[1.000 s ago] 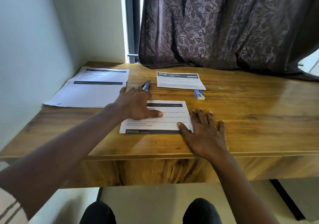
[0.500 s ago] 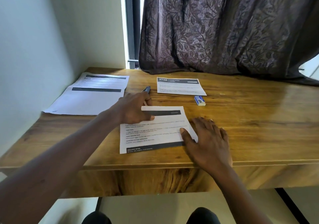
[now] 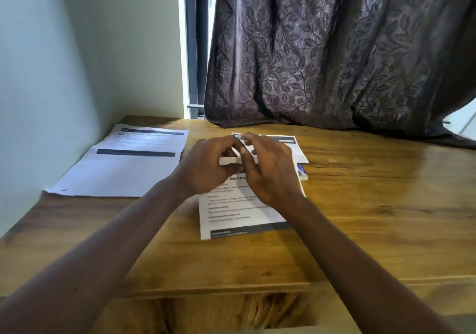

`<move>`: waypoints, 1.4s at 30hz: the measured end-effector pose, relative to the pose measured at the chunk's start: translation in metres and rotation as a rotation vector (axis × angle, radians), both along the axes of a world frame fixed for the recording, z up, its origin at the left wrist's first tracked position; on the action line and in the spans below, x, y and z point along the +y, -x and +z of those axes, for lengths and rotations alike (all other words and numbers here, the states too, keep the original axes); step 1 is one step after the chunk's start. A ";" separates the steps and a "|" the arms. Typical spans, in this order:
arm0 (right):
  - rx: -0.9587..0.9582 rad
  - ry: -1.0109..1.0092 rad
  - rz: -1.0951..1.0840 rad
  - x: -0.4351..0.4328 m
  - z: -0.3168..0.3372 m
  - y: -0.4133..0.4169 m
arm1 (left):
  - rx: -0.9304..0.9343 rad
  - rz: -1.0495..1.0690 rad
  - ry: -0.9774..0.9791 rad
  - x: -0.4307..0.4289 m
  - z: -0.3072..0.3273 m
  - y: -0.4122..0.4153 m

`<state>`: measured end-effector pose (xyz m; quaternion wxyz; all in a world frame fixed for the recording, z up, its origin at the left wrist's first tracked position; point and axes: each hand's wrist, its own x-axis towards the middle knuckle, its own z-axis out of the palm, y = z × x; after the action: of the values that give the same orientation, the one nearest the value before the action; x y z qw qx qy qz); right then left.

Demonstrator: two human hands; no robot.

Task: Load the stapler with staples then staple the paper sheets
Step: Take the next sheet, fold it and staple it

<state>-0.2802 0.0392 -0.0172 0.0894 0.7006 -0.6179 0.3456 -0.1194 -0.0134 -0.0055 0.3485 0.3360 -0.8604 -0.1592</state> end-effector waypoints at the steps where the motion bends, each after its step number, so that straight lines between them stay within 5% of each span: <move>1: -0.013 -0.001 -0.002 -0.008 -0.003 -0.001 | 0.026 0.014 0.006 -0.004 -0.002 0.001; 8: 0.012 -0.088 -0.056 -0.042 -0.030 -0.001 | -0.108 0.100 0.073 -0.038 -0.019 0.001; 20: 0.048 0.068 0.032 -0.053 -0.032 0.012 | 0.172 0.046 0.065 -0.058 -0.036 -0.001; 26: 0.056 -0.024 -0.027 -0.058 -0.035 0.015 | 0.206 0.331 0.071 -0.067 -0.034 -0.007; 38: 0.093 -0.155 0.010 -0.058 -0.039 0.012 | -0.303 0.560 -0.186 -0.078 -0.028 -0.004; 42: 0.108 -0.165 0.029 -0.060 -0.041 0.014 | -0.335 0.570 -0.294 -0.086 -0.018 -0.006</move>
<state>-0.2940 -0.0209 -0.0580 0.0596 0.7320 -0.6284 0.2565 -0.1130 -0.0990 -0.0236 0.1808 0.6305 -0.7452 -0.1203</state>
